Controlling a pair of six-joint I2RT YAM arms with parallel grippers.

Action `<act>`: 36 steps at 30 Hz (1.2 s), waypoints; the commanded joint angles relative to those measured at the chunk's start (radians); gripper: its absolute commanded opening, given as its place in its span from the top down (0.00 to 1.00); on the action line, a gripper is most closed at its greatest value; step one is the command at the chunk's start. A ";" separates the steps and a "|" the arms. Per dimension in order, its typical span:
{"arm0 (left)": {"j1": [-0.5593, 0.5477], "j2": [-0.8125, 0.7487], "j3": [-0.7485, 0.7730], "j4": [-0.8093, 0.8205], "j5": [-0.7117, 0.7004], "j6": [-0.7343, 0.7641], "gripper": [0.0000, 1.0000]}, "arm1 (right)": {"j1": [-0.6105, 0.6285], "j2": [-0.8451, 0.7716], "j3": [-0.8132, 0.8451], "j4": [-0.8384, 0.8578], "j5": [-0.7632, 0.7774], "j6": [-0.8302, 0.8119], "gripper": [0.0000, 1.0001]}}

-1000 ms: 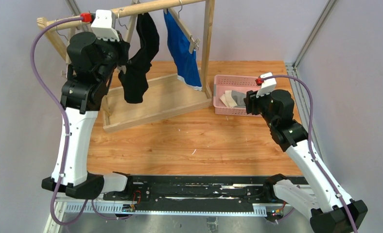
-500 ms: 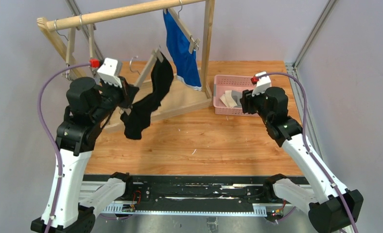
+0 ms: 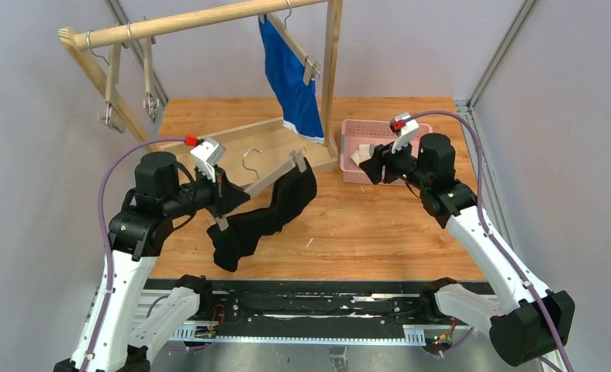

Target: Remove the underwear clipped to the hanger

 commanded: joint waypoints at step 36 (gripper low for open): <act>-0.119 0.049 0.108 0.030 0.460 0.132 1.00 | 0.014 0.146 -0.018 0.830 -0.962 0.554 0.24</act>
